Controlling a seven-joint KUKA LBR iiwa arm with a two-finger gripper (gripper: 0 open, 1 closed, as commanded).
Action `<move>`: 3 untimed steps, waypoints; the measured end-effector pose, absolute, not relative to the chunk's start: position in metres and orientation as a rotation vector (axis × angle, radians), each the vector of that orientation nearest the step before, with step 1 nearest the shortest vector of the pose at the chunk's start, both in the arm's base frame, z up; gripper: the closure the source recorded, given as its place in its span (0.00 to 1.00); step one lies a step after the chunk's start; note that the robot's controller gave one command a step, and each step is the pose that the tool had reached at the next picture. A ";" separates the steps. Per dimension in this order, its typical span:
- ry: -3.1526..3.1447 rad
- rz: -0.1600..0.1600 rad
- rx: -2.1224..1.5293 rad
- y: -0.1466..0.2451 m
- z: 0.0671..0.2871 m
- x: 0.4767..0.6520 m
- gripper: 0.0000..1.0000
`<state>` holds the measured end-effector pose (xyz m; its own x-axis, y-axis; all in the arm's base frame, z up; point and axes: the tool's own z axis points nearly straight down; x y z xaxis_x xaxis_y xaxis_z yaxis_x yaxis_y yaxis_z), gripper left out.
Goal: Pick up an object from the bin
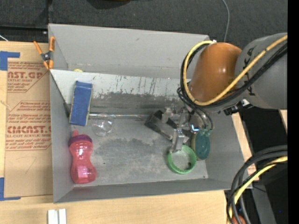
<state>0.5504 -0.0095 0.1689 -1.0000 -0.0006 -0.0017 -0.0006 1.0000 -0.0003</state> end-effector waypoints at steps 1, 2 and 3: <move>3.112 -0.001 -0.389 -0.017 0.153 0.572 0.00; 3.104 -0.001 -0.456 -0.021 0.153 0.561 0.00; 2.986 -0.001 -0.967 -0.040 0.140 0.535 0.00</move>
Offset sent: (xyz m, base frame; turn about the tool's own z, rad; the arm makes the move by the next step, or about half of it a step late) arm 0.0103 -0.0128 -0.0156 -0.2915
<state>0.5345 -0.0401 0.1402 -0.8102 -0.5862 -0.0025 -0.5862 0.8102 -0.0016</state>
